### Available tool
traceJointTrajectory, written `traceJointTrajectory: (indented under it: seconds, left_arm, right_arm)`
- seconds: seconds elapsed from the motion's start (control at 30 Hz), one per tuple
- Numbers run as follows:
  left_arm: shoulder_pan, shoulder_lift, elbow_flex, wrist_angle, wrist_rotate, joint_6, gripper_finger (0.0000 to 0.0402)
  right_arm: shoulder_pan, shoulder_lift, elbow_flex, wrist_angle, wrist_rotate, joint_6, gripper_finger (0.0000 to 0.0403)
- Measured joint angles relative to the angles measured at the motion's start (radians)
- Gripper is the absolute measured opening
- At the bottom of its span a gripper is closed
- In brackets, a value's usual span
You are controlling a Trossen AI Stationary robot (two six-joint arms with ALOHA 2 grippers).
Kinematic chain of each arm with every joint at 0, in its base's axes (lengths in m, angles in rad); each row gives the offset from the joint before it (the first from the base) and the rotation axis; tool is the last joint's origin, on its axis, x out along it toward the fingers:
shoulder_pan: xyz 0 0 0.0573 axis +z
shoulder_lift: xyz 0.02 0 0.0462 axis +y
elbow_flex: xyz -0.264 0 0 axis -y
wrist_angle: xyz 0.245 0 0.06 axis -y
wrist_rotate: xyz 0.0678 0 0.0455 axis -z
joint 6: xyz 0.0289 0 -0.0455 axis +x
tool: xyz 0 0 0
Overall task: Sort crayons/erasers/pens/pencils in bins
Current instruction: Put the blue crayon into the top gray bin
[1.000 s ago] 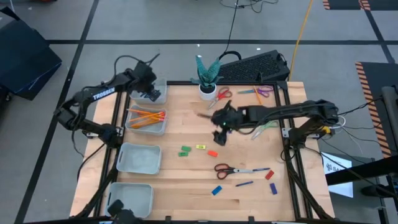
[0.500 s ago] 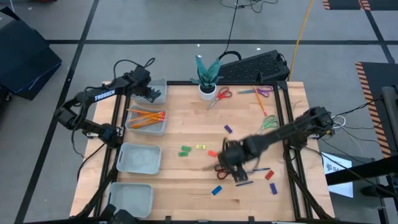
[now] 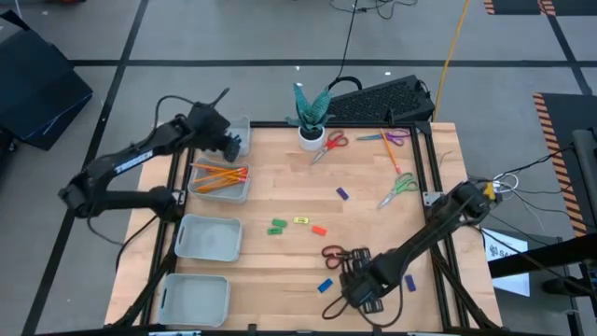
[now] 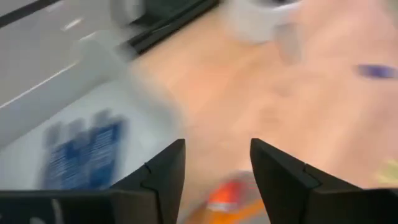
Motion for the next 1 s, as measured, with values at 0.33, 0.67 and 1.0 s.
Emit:
traceJointTrajectory:
  seconds: [0.33,0.67,1.0]
  left_arm:
    - [-0.281,-0.181,0.001,0.003,-0.042,-0.107,0.0164]
    - [-0.419,-0.173,0.001,0.083,-0.166,-0.197,0.0164]
    - [-0.443,-0.177,0.001,0.307,-0.167,-0.189,0.0166]
  right_arm:
    - [0.0,0.02,-0.012,0.0,0.0,0.04,0.013]
    - [-0.001,0.016,-0.118,0.051,0.001,-0.034,0.006]
    - [-0.016,-0.017,-0.148,0.095,-0.005,-0.145,0.001]
